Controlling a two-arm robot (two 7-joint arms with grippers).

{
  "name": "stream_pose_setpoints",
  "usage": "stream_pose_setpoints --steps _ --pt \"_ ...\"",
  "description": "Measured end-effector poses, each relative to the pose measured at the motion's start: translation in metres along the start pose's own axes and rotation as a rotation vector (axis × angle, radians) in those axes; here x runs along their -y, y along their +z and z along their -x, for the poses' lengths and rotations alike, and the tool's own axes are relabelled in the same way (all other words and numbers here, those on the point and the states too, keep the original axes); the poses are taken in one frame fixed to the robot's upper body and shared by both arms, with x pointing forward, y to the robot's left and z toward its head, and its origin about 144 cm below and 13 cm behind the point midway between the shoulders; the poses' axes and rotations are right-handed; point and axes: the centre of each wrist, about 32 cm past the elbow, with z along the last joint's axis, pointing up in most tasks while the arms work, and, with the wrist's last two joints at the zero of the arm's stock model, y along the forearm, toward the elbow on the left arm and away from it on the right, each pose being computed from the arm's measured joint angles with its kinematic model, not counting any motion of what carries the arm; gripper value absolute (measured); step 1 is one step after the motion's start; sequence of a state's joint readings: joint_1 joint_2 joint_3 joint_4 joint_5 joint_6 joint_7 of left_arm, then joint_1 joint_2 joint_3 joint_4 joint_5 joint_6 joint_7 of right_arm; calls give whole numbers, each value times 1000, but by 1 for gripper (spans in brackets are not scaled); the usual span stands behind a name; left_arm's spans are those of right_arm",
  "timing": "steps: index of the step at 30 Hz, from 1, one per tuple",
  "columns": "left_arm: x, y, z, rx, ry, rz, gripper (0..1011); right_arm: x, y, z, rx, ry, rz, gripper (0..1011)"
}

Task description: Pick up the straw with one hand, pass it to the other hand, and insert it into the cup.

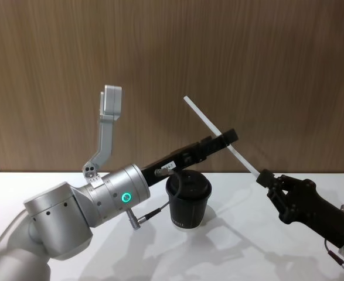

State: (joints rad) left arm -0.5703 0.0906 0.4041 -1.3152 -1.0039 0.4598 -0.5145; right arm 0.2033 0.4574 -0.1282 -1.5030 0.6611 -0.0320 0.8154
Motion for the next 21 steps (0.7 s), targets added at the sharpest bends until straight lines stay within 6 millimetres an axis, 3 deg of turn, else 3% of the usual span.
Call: stream_pose_setpoints --steps 9,13,21 --pt "3 0 -1 1 4 1 996 0 0 0 0 0 0 17" --pt "4 0 -2 1 5 1 929 0 0 0 0 0 0 16" --pt "4 0 -2 2 7 1 681 0 0 0 0 0 0 17"
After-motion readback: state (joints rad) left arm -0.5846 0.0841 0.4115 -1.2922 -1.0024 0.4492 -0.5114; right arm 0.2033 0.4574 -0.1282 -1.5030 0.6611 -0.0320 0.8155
